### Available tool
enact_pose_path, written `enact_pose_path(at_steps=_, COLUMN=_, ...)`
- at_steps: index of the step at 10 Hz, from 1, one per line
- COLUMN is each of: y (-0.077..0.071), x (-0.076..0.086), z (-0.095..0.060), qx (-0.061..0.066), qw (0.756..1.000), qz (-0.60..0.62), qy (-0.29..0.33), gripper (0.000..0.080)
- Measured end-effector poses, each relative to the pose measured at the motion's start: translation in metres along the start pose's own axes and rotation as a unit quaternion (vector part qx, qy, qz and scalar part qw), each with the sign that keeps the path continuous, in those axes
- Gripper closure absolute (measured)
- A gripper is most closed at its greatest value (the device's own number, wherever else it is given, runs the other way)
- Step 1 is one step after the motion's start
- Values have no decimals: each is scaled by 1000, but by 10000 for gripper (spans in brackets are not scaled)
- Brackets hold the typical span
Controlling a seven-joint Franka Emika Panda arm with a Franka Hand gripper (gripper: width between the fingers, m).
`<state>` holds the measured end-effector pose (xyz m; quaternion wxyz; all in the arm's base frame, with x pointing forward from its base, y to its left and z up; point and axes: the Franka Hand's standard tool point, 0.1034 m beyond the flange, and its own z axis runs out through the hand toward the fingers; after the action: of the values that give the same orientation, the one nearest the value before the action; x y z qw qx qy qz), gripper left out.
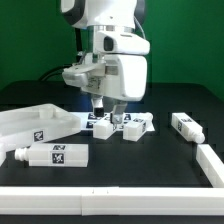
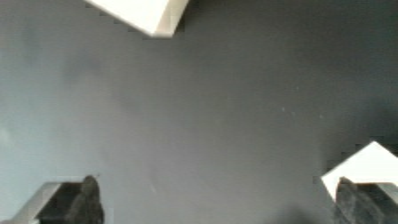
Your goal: Assemble desk
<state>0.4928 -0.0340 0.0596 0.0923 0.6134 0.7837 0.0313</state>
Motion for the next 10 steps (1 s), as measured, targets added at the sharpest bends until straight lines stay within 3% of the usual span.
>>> enact_pose_path(at_steps=1, y=14, x=-11, z=3, qx=10, qw=999, qz=39, qy=-8, gripper=151)
enact_pose_path(at_steps=3, y=36, x=-20, z=5, qx=46, qw=999, qz=16, qy=-26, gripper=151)
enact_pose_path(at_steps=4, y=37, x=-16, z=6, qx=37, qw=996, qz=80, qy=-19, gripper=151)
enact_pose_path(at_steps=6, y=34, x=-18, z=8, qx=42, qw=990, qz=135, qy=-18, gripper=151)
enact_pose_path(at_steps=7, y=29, x=-30, z=14, qx=58, qw=989, qz=136, qy=-24, gripper=151)
enact_pose_path(at_steps=10, y=28, x=-61, z=35, qx=70, qw=991, qz=116, qy=-21, gripper=151)
